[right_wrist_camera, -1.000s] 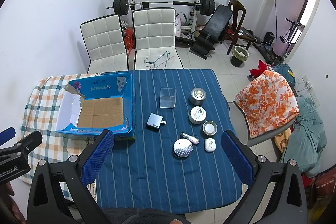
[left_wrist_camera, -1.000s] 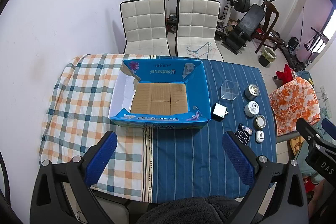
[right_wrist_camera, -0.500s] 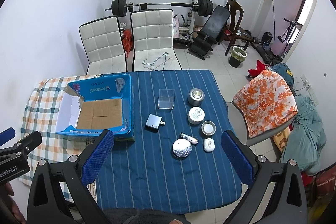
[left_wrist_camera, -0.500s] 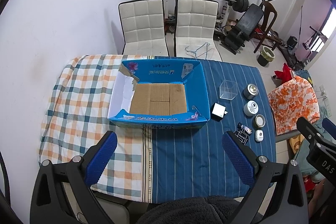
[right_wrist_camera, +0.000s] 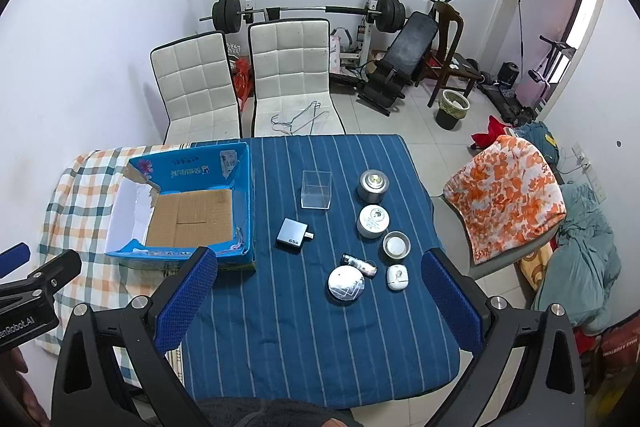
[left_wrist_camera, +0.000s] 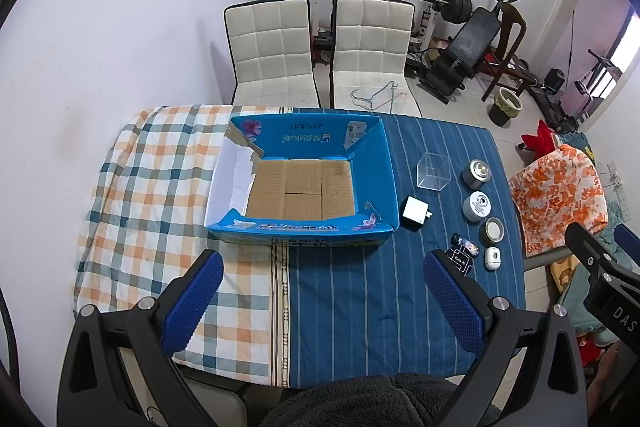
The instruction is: Organize rigid objects
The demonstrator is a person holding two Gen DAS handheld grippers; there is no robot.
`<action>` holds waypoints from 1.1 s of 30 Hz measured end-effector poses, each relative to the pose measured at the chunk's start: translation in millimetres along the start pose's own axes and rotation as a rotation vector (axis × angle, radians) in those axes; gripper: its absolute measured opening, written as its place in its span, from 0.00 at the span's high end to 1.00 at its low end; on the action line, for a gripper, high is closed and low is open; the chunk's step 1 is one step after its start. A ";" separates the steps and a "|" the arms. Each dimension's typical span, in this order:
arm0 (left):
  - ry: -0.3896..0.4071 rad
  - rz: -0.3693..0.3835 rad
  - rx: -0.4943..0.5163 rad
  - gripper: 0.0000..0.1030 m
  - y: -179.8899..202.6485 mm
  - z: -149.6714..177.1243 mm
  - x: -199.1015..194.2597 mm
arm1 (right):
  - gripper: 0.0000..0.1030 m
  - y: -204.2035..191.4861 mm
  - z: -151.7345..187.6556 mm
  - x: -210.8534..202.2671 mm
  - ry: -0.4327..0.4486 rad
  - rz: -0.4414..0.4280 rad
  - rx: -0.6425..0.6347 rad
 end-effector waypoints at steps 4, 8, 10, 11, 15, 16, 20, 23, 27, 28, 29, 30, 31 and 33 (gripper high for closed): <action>0.003 -0.002 0.001 0.00 0.5 0.8 -0.4 | 0.00 0.5 -0.6 -0.2 0.002 0.000 0.003; 0.001 -0.001 -0.001 0.00 1.4 1.3 0.1 | 0.00 7.5 -4.5 3.6 0.006 -0.023 0.038; -0.002 0.001 0.002 0.00 2.9 1.0 1.6 | 0.00 16.6 -8.2 13.3 -0.009 -0.030 0.063; -0.005 0.003 0.002 0.00 4.2 -0.2 4.0 | 0.00 23.2 -10.9 21.0 -0.024 -0.033 0.080; -0.012 0.044 0.015 0.00 26.6 -17.6 17.6 | 0.00 66.0 -24.5 65.0 -0.073 -0.021 0.156; -0.007 0.050 0.024 0.00 34.2 -24.4 22.8 | 0.00 75.6 -27.5 78.0 -0.085 -0.020 0.170; -0.015 0.081 0.066 0.00 77.8 -59.5 63.8 | 0.00 111.2 -40.8 146.2 -0.159 -0.015 0.217; -0.055 0.124 0.100 0.00 118.5 -80.1 110.3 | 0.00 132.6 -50.9 205.2 -0.210 -0.029 0.246; -0.163 0.176 0.112 0.00 168.8 -97.8 181.0 | 0.00 155.9 -61.5 291.6 -0.304 -0.065 0.280; -0.196 0.180 0.115 0.00 182.4 -101.2 202.7 | 0.00 161.0 -63.8 311.6 -0.321 -0.060 0.283; -0.229 0.183 0.120 0.00 195.3 -103.7 223.3 | 0.00 165.8 -66.4 332.8 -0.342 -0.054 0.283; -0.257 0.177 0.127 0.00 207.4 -105.7 243.7 | 0.00 170.5 -67.4 352.4 -0.362 -0.058 0.284; -0.278 0.171 0.130 0.00 213.7 -105.2 256.9 | 0.01 172.2 -69.1 368.8 -0.379 -0.064 0.291; -0.327 0.173 0.137 0.00 231.2 -107.4 291.9 | 0.01 180.6 -69.7 405.6 -0.416 -0.073 0.300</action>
Point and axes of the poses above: each gripper's, at about its wrist camera, not at the fingertips, and x roughly the way its jaws point, y to its right, z to its underside, the point moved 8 cm from there along x, roughly the way its jaws point
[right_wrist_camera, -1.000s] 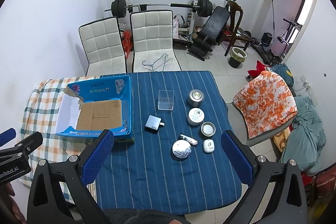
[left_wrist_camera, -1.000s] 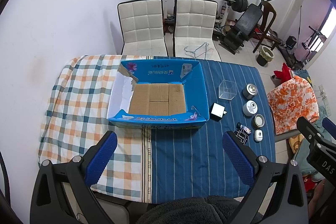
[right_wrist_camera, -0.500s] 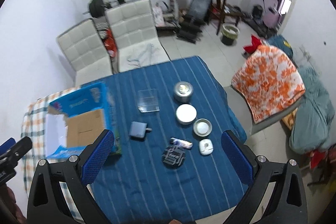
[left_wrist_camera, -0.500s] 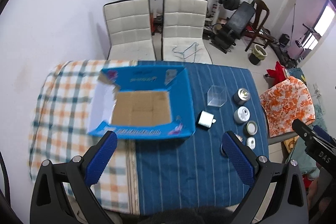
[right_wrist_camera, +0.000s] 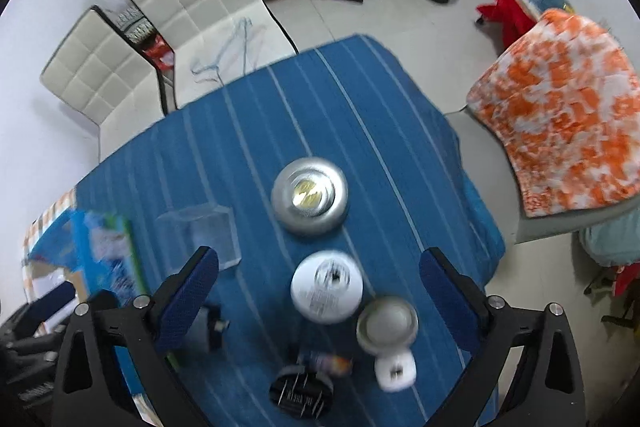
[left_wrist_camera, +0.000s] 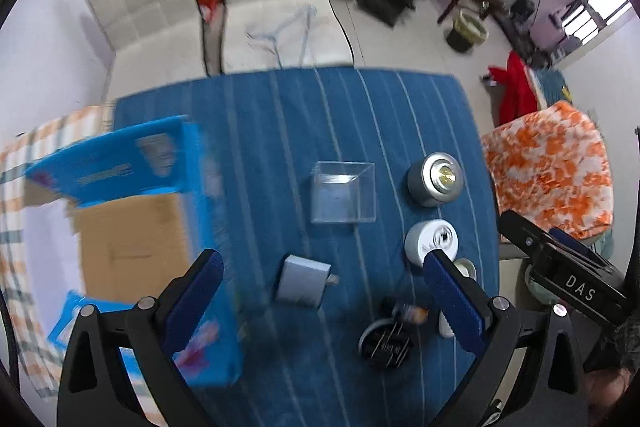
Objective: Organize rigid objects
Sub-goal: 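Grasp the clear plastic cube box with the left tool while the right tool grasps a silver tin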
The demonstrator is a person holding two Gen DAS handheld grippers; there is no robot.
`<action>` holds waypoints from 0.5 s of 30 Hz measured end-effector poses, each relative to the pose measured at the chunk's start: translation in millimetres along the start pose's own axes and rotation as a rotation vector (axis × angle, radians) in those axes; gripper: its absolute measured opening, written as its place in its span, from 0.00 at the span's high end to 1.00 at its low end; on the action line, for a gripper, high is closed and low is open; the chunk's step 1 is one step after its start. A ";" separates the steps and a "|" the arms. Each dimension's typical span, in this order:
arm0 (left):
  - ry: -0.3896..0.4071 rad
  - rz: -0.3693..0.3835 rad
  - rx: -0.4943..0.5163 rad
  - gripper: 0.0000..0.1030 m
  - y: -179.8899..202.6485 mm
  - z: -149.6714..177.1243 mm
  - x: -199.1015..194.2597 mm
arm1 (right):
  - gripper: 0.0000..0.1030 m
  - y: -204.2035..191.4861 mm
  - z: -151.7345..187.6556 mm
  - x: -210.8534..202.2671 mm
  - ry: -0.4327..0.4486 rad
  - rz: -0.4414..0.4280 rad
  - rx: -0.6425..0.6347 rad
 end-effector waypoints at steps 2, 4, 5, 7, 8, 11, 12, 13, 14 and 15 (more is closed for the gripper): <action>-0.047 -0.014 -0.005 0.00 4.7 -10.3 31.6 | 0.02 3.2 -12.2 30.4 -0.045 -0.007 0.003; -0.109 0.002 -0.013 0.00 11.1 -16.6 64.2 | 0.05 5.5 -20.9 61.5 -0.104 -0.022 0.012; -0.128 -0.005 -0.015 0.00 11.6 -17.4 74.7 | 0.05 3.8 -23.7 74.9 -0.131 -0.033 0.012; -0.168 -0.009 -0.019 0.00 13.2 -17.2 99.5 | 0.06 2.7 -26.4 97.3 -0.178 -0.048 0.016; -0.188 -0.018 -0.021 0.00 12.7 -16.1 110.0 | 0.07 0.9 -27.8 107.9 -0.196 -0.053 0.016; -0.225 -0.046 -0.003 0.00 16.8 -18.6 136.0 | 0.18 -3.6 -29.8 132.6 -0.243 -0.055 0.010; -0.240 -0.065 0.009 0.01 17.3 -18.1 144.0 | 0.21 -5.2 -29.7 143.5 -0.269 -0.052 0.007; -0.255 -0.075 0.021 0.01 18.5 -17.6 151.6 | 0.24 -5.2 -28.5 149.8 -0.285 -0.041 0.008; -0.264 -0.085 0.026 0.01 18.8 -17.4 157.3 | 0.24 -4.9 -28.3 157.6 -0.299 -0.026 0.008; -0.269 -0.094 0.026 0.01 18.4 -17.6 162.0 | 0.24 -4.6 -28.5 161.8 -0.301 -0.016 0.004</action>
Point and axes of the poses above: each gripper's, at about its wrist camera, not at the fingertips, and x roughly the way its jaws point, y to its right, z to its underside, the point moved 8 cm from there along x, roughly the way its jaws point
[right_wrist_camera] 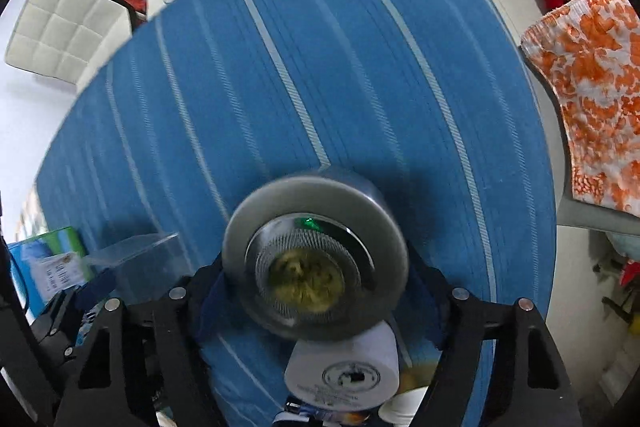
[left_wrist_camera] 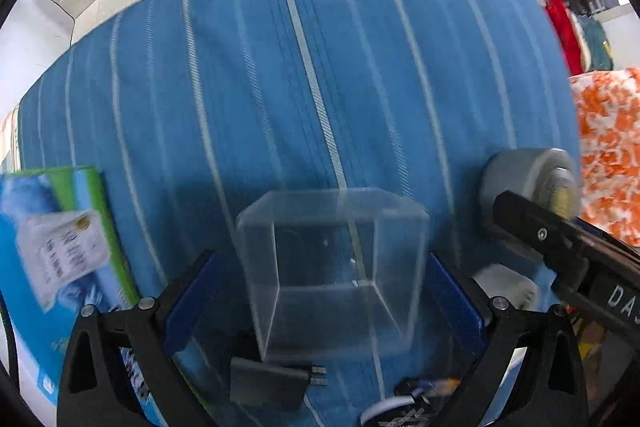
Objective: Organize rigid objects
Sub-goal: 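Grasp the clear plastic cube box with the left tool while the right tool grasps a silver tin, then carry the cube box and silver tin into the blue box with both tools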
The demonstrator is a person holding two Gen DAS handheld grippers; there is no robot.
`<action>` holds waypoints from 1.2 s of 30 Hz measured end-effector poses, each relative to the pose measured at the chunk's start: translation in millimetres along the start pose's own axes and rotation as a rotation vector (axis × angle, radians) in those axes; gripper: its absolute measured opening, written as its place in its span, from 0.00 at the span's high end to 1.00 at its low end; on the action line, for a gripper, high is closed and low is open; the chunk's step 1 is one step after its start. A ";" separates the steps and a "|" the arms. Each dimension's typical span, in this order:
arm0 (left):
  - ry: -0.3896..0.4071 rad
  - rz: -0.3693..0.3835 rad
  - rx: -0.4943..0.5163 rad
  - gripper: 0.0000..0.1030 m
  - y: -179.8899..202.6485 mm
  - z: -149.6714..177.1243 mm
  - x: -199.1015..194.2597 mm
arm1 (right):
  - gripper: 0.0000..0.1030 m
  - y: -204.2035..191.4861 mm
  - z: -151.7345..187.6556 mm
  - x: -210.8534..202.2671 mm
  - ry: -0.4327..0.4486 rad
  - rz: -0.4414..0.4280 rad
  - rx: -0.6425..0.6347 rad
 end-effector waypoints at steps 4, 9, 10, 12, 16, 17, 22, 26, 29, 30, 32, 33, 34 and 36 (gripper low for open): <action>-0.012 -0.015 0.001 0.29 2.6 -1.5 10.8 | 0.25 0.4 -5.7 12.1 -0.004 0.037 -0.009; 0.040 -0.042 0.014 0.36 10.6 -1.7 -0.6 | 0.27 -5.6 -7.1 14.0 0.010 0.080 -0.006; 0.052 -0.042 0.010 0.40 11.1 -1.5 -3.2 | 0.28 -5.5 -7.4 14.1 0.011 0.083 -0.005; 0.053 -0.040 0.008 0.40 11.4 1.0 -6.8 | 0.28 -4.4 -6.0 13.0 0.018 0.096 -0.003; 0.067 -0.053 0.014 0.40 16.5 -1.0 -12.5 | 0.28 -4.8 4.4 -6.1 0.047 0.127 -0.016; 0.079 -0.054 0.017 0.40 18.1 -0.1 -17.5 | 0.28 -4.7 6.7 -11.1 0.050 0.119 -0.013; 0.125 -0.052 0.005 0.40 17.3 0.4 -51.4 | 0.28 5.0 16.7 -44.4 0.099 0.102 -0.015; 0.204 -0.061 0.008 0.40 9.3 10.2 -84.7 | 0.28 -1.9 31.8 -75.6 0.141 0.067 -0.028; 0.275 -0.076 0.005 0.40 -0.2 22.5 -121.2 | 0.28 -20.6 51.6 -106.7 0.184 0.047 -0.074; 0.301 -0.083 0.002 0.40 -8.1 27.1 -135.7 | 0.28 -31.4 60.7 -118.4 0.201 0.041 -0.098; 0.349 -0.093 -0.012 0.40 -23.6 39.2 -156.6 | 0.28 -54.6 78.4 -136.2 0.221 0.009 -0.126; 0.373 -0.096 -0.018 0.40 -31.3 45.0 -166.5 | 0.28 -65.5 87.5 -142.6 0.229 -0.006 -0.141; 0.387 -0.094 -0.026 0.40 -45.1 45.2 -168.3 | 0.28 -76.4 95.9 -149.1 0.234 -0.021 -0.151; 0.415 -0.089 -0.032 0.40 -68.9 61.5 -187.3 | 0.28 -106.7 118.0 -162.7 0.245 -0.064 -0.179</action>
Point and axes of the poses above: each gripper's, at about its wrist camera, not at the fingertips, and x roughly the way its jaws point, y to its right, z to its underside, the point moved 8 cm from there along x, roughly the way its jaws point
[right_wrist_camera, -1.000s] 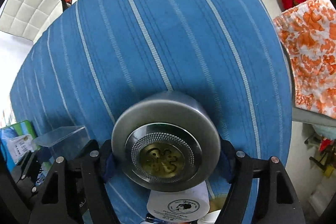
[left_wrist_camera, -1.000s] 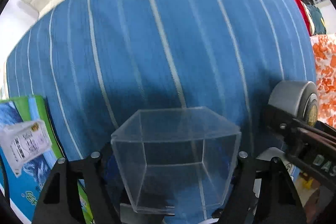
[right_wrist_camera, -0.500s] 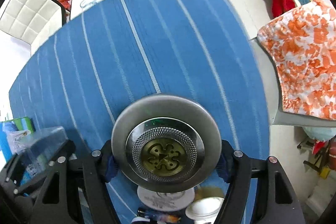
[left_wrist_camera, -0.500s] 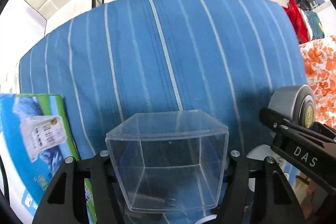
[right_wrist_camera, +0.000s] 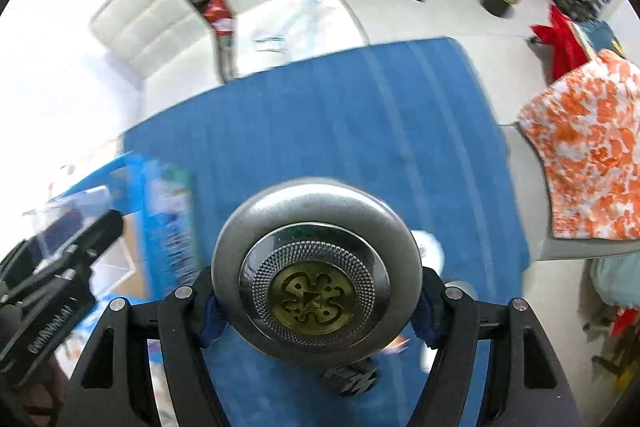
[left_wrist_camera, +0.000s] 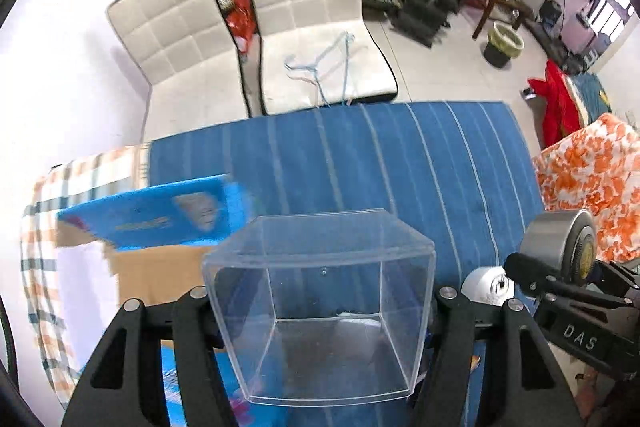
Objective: Organize rigid objects
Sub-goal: 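Carry the cube box and silver tin into the blue box with both tools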
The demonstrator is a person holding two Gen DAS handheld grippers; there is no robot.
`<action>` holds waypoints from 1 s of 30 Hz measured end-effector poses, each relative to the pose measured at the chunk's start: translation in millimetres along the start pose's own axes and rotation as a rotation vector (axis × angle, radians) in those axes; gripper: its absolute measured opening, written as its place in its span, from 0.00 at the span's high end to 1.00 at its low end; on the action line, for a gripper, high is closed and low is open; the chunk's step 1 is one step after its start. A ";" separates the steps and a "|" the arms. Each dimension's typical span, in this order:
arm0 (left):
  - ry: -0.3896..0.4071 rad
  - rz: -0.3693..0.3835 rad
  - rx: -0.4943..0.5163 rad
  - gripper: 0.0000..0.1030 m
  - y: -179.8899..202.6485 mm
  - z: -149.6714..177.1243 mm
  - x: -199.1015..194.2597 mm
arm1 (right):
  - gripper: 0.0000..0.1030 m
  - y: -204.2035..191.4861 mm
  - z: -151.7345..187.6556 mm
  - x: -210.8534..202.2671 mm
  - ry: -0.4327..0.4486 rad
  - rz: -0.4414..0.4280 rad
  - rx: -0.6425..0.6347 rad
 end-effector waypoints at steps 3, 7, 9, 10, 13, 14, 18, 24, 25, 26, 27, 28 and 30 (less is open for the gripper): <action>0.022 0.009 -0.004 0.40 -31.0 19.8 -14.4 | 0.28 -48.8 17.4 -15.9 0.014 -0.052 -0.033; 0.053 0.019 -0.018 0.40 -72.0 36.4 -43.3 | 0.28 -114.5 31.9 -22.2 0.010 -0.097 -0.076; 0.068 0.010 -0.030 0.40 -95.4 39.5 -53.8 | 0.28 -141.1 35.1 -17.0 0.001 -0.107 -0.093; 0.069 0.007 -0.042 0.40 -112.3 42.9 -57.4 | 0.28 -156.8 35.7 -11.2 -0.006 -0.105 -0.109; 0.067 -0.022 -0.087 0.40 -157.0 51.0 -53.1 | 0.28 -192.3 34.7 11.6 -0.032 -0.121 -0.112; 0.059 -0.030 -0.106 0.40 -170.9 52.8 -47.5 | 0.28 -201.5 30.9 23.6 -0.042 -0.121 -0.110; 0.040 -0.028 -0.159 0.40 -211.5 57.4 -24.3 | 0.28 -233.0 19.2 69.8 -0.097 -0.118 -0.111; -0.017 -0.005 -0.211 0.40 -257.9 70.3 13.1 | 0.28 -263.5 5.7 134.2 -0.161 -0.061 -0.122; -0.024 -0.003 -0.215 0.40 -261.9 71.5 18.3 | 0.28 -265.3 4.9 143.3 -0.172 -0.053 -0.125; -0.033 -0.002 -0.220 0.40 -265.5 72.6 24.9 | 0.28 -268.8 4.2 155.1 -0.185 -0.039 -0.127; -0.045 0.001 -0.230 0.40 -270.3 74.5 35.0 | 0.28 -269.8 5.1 163.6 -0.194 -0.028 -0.126; -0.055 0.007 -0.234 0.40 -272.9 76.0 41.7 | 0.28 -271.6 5.2 174.4 -0.207 -0.014 -0.127; -0.079 0.011 -0.239 0.40 -276.0 80.0 56.8 | 0.28 -275.4 5.0 189.4 -0.220 0.003 -0.131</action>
Point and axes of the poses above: each gripper's, at about its wrist camera, not at the fingertips, and x roughly the way its jaws point, y to its right, z to its underside, the point moved 8 cm from there along x, roughly the way its jaws point
